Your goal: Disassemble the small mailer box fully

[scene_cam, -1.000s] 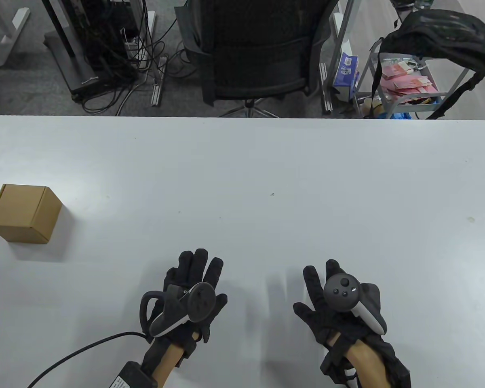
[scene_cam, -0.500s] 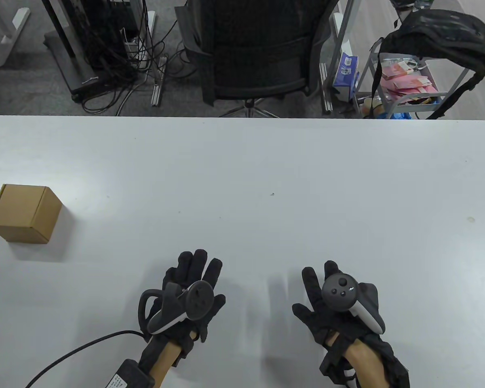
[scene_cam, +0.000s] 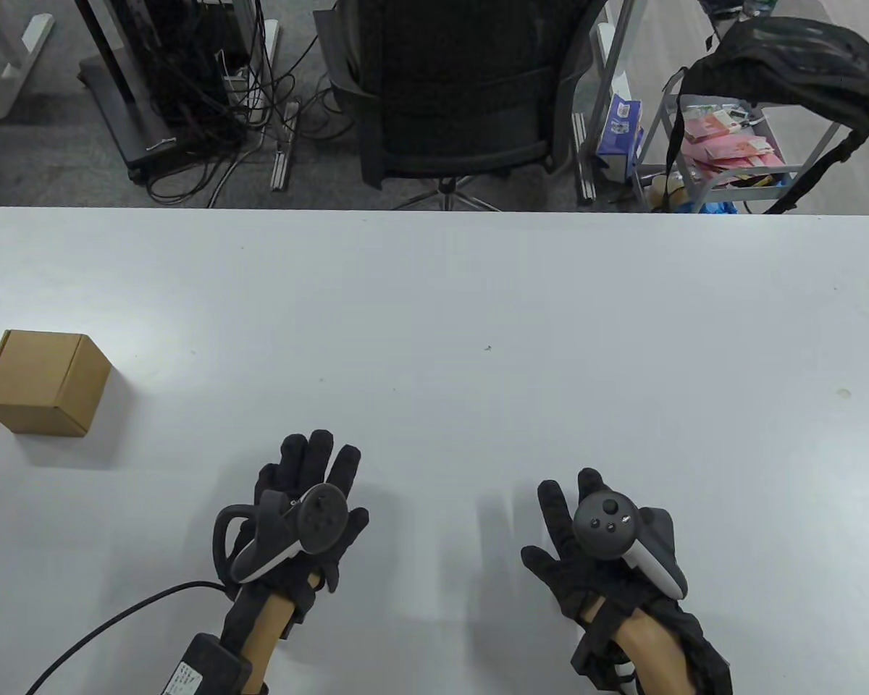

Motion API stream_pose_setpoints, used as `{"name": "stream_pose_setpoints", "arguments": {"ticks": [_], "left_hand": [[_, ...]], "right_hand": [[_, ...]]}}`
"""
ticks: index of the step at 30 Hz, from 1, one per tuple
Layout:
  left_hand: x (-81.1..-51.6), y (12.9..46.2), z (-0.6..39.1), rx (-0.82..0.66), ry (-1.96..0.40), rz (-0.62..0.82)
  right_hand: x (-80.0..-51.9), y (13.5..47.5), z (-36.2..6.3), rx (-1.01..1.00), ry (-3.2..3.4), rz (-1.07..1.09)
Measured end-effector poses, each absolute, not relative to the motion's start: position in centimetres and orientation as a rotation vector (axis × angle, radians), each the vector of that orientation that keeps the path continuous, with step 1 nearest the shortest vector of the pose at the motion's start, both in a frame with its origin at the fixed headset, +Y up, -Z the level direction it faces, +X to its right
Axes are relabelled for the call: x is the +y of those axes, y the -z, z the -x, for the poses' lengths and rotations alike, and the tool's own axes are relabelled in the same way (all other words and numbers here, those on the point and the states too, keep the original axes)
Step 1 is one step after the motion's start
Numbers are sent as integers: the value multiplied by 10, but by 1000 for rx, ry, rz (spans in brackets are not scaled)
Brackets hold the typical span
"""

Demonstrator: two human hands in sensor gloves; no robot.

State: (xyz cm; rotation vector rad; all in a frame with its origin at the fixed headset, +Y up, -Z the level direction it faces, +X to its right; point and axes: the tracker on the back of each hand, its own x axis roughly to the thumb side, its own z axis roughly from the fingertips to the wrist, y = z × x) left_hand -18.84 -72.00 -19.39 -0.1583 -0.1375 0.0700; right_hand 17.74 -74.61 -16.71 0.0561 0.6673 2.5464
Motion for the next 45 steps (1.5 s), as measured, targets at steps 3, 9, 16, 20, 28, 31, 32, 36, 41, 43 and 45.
{"name": "stream_pose_setpoints", "arguments": {"ticks": [3, 9, 16, 20, 28, 31, 32, 36, 41, 43, 45], "left_hand": [[-713, 209, 210, -106, -91, 163], [-717, 225, 239, -74, -75, 180], [-729, 234, 278, -7, 3, 223], [-730, 239, 301, 35, -22, 220], [-724, 252, 335, 80, 22, 181], [-718, 260, 346, 107, 50, 147], [-716, 262, 350, 122, 48, 137], [-706, 273, 369, 181, 47, 128], [-696, 283, 394, 256, 23, 124], [-692, 288, 403, 281, 18, 123], [-690, 293, 411, 300, 23, 124]], "right_hand": [[-746, 167, -177, 673, -2547, -56], [-746, 167, -178, 687, -2546, -51], [-747, 167, -178, 696, -2544, -40], [-747, 166, -175, 706, -2548, -48], [-744, 166, -178, 691, -2535, -41], [-742, 166, -180, 683, -2527, -29], [-742, 166, -180, 684, -2526, -25], [-741, 164, -179, 681, -2531, -30], [-742, 165, -178, 689, -2537, -27], [-742, 164, -177, 694, -2543, -28], [-742, 164, -177, 697, -2544, -31]]}}
